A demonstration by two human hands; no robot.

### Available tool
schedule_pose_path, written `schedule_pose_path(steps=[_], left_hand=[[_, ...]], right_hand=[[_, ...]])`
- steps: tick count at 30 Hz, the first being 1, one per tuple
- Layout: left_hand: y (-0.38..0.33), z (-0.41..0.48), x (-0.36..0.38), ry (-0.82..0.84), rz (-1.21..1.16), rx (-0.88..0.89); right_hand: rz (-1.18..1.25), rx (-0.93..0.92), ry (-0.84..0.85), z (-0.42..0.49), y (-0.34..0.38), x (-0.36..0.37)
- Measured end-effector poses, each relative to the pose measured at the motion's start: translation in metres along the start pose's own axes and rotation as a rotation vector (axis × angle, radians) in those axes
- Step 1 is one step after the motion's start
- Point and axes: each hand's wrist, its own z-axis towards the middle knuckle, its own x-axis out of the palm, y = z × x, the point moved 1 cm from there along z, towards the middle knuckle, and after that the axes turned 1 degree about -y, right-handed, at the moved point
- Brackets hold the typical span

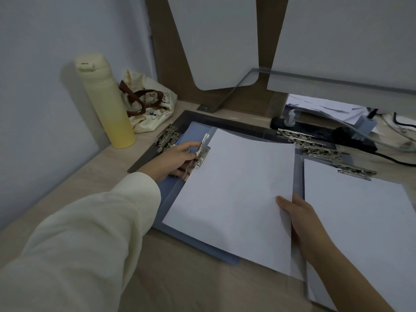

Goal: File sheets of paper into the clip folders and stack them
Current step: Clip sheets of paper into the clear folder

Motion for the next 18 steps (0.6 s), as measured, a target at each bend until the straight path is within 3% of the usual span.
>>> schedule_pose_path(steps=[13,18], left_hand=[[0.008,-0.016,-0.02,0.277,-0.306,-0.072],[0.014,-0.019,-0.021,0.255,-0.364,-0.113]], right_hand=[[-0.048,-0.025,-0.01,-0.004,0.0,0.002],[-0.042,-0.029,0.001,-0.006,0.001,0.002]])
